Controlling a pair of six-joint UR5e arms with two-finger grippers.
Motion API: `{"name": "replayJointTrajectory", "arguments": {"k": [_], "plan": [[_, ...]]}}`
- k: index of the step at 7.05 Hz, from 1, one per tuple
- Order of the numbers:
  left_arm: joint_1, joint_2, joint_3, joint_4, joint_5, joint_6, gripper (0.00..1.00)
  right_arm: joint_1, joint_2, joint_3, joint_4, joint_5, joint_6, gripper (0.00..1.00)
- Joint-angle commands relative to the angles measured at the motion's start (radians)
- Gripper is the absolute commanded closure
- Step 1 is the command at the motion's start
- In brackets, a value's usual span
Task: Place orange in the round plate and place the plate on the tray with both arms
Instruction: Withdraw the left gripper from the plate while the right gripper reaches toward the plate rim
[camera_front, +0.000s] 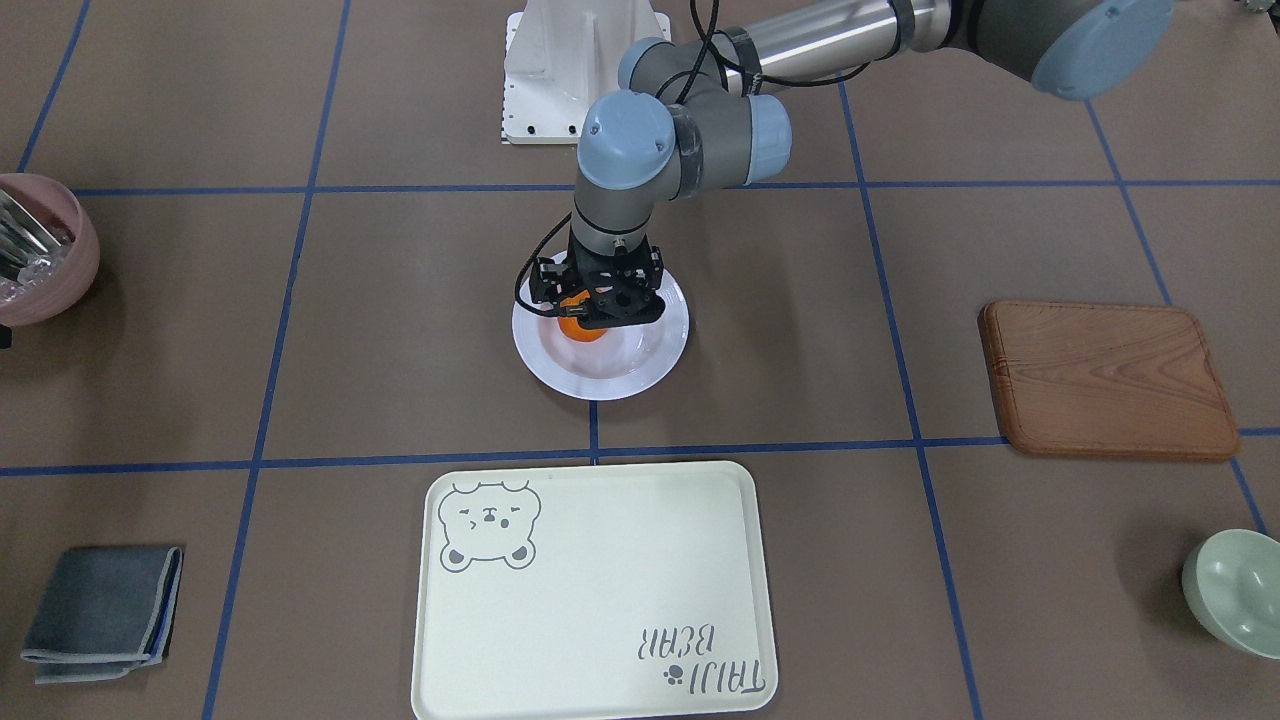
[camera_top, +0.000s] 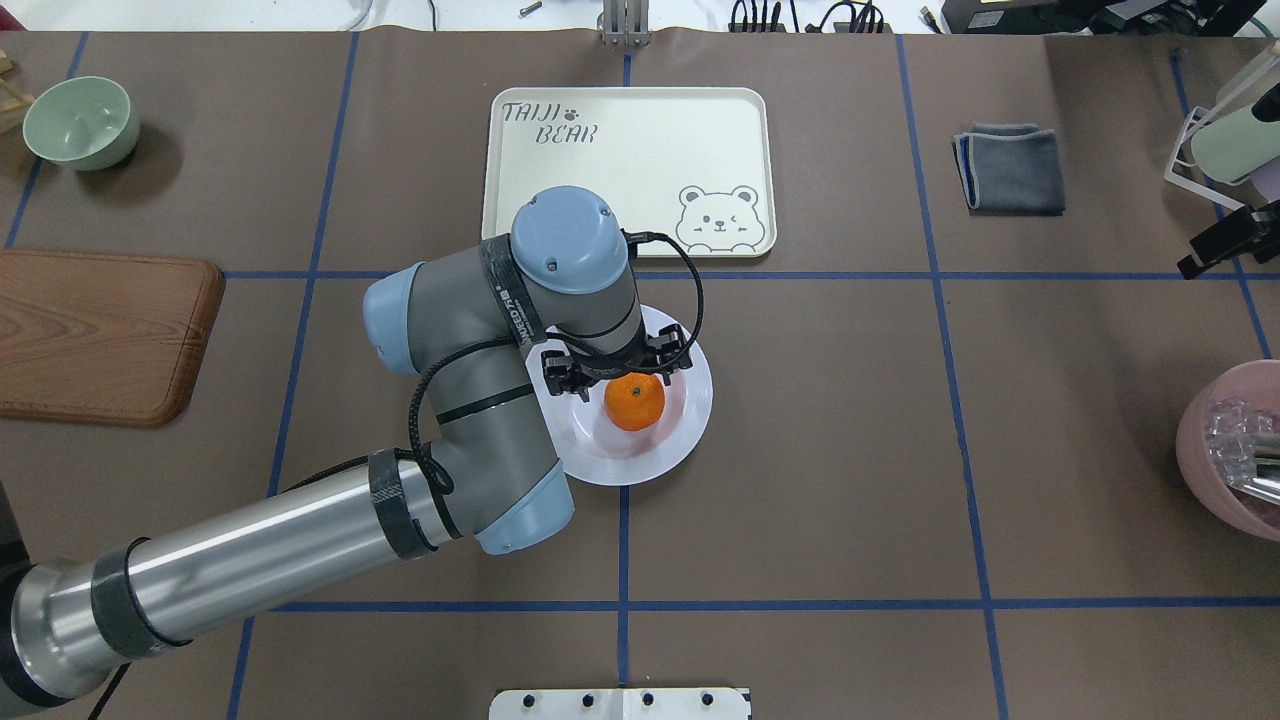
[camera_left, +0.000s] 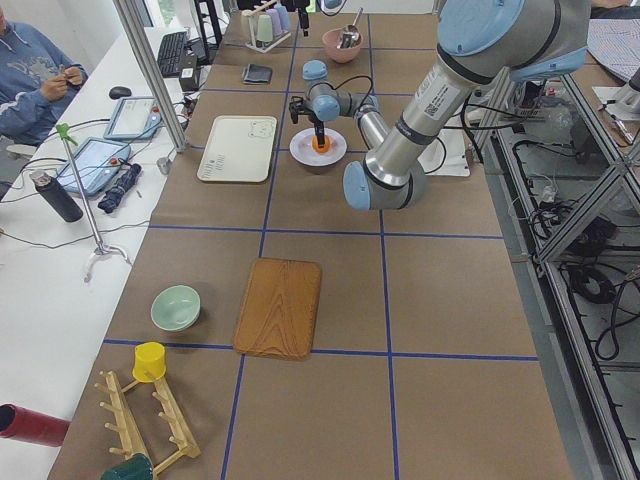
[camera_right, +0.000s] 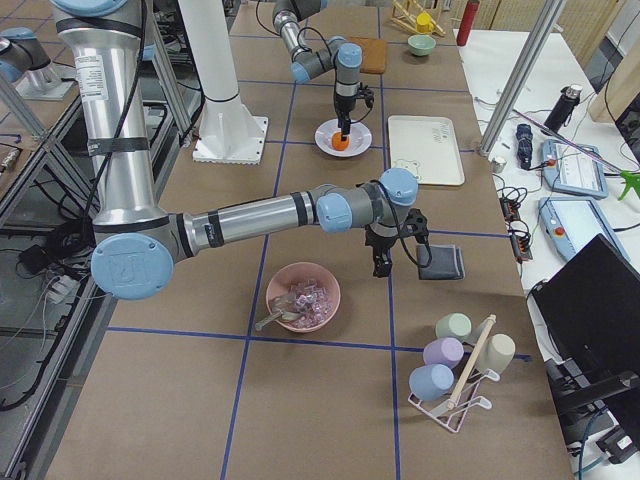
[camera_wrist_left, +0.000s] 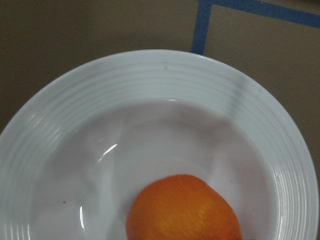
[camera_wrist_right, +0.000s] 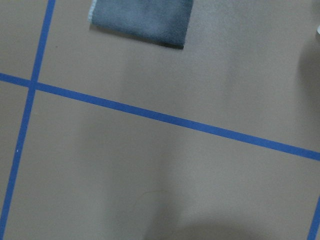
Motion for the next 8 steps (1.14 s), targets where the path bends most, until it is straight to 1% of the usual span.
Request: {"name": "replayJointTrajectory", "arguments": {"k": [1,2,3,4,5,6,7,8], "plan": [[-0.041,0.103,-0.147,0.003,-0.013,0.007,0.02,-0.065,0.055,0.011,0.048,0.049,0.196,0.00],[-0.057,0.181,-0.242,0.009,-0.014,0.061,0.03,-0.120,0.118,0.011,0.092,0.089,0.383,0.00],[-0.085,0.246,-0.302,0.008,-0.015,0.108,0.02,-0.191,0.143,0.005,0.214,0.091,0.614,0.00],[-0.140,0.297,-0.329,0.006,-0.093,0.175,0.02,-0.273,0.143,-0.013,0.394,0.082,0.799,0.01],[-0.209,0.337,-0.341,0.000,-0.168,0.193,0.02,-0.338,0.155,-0.030,0.546,0.065,0.986,0.01],[-0.240,0.374,-0.356,0.000,-0.170,0.225,0.02,-0.410,0.189,-0.053,0.677,0.021,1.176,0.01],[-0.274,0.415,-0.373,0.003,-0.173,0.297,0.02,-0.515,0.211,-0.075,0.807,-0.102,1.327,0.01],[-0.300,0.440,-0.378,0.003,-0.187,0.326,0.02,-0.589,0.212,-0.083,0.918,-0.207,1.450,0.01]]}}
